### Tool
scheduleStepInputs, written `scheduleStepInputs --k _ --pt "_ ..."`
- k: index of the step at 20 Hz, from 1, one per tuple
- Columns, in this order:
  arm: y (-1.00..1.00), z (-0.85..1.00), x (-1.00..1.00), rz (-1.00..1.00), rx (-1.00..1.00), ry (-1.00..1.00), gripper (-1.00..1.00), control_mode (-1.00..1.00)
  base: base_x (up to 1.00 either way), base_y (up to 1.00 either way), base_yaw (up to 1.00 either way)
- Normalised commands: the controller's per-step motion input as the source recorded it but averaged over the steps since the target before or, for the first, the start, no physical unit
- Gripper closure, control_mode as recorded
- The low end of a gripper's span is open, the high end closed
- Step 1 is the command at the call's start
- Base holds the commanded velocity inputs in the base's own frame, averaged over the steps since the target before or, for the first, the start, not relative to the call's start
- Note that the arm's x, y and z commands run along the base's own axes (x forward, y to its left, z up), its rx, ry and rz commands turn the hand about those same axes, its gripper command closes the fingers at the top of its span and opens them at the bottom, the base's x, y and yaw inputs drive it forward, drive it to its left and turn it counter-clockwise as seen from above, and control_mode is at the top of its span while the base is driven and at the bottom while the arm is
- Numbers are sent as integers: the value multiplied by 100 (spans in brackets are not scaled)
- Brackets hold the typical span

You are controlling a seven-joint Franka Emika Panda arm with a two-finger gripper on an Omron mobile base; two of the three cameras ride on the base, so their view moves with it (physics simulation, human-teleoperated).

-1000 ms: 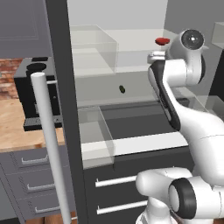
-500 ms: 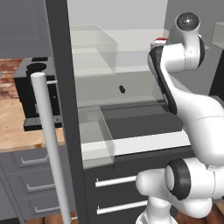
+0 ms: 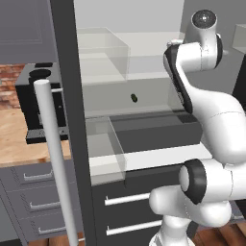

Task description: Move the pickle and steak from the top shelf to the second highest shelf to make space. Then, place the pitcher from the counter on the cleared top shelf.

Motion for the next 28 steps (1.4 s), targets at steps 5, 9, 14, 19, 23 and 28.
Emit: scheduleStepInputs --k 5,9,14,19,23,28 --pt "-14 0 40 -1 0 -10 -100 -100 0 0 0" --pt "-13 0 49 0 0 -5 -100 -100 0 0 0" --pt "-12 0 58 0 0 -2 -100 -100 0 0 0" --pt "-3 0 63 0 0 0 -100 -100 0 0 0" --pt "0 0 57 0 0 0 -100 -100 0 0 0" --pt "-4 0 53 0 0 0 -100 -100 0 0 0"
